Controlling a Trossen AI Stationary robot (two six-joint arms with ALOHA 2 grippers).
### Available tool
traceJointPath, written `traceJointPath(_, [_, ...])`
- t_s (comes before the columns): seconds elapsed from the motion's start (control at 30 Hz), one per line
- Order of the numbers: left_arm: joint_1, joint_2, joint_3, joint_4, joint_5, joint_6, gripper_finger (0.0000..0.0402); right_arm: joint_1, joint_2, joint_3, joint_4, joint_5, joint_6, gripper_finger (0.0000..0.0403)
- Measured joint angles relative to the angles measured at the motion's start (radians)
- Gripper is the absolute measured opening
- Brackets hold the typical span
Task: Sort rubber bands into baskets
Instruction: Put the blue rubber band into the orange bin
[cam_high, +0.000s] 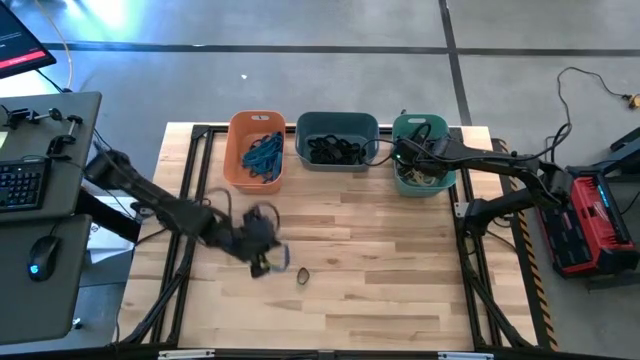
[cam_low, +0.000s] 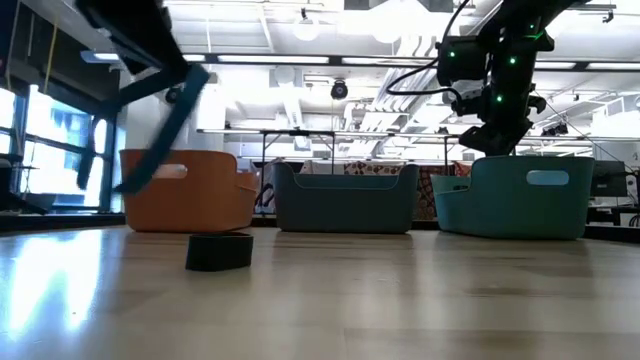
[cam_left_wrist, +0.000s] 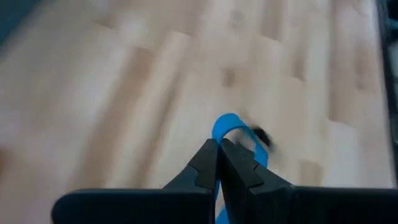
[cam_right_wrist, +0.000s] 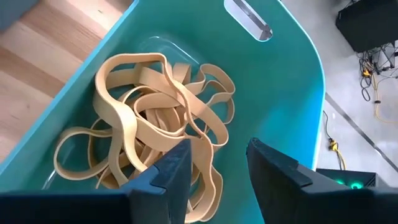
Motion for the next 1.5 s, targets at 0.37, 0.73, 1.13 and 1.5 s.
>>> traceJointPath(0.37, [0.314, -0.288, 0.000, -0.076, -0.029, 0.205, 0.0000, 0.000, 0.000, 0.000, 0.015, -0.001, 0.000, 0.0145])
traceJointPath(0.73, [0.776, -0.362, 0.000, -0.060, 0.068, 0.470, 0.0000, 0.000, 0.000, 0.000, 0.050, -0.001, -0.004, 0.0145])
traceJointPath(1.13, [1.106, -0.220, 0.000, -0.023, 0.209, 0.594, 0.0000, 0.000, 0.000, 0.000, 0.050, -0.011, -0.011, 0.0145])
traceJointPath(1.5, [1.199, -0.023, 0.000, -0.025, 0.249, 0.672, 0.0000, 0.000, 0.000, 0.000, 0.054, -0.021, -0.011, 0.0145])
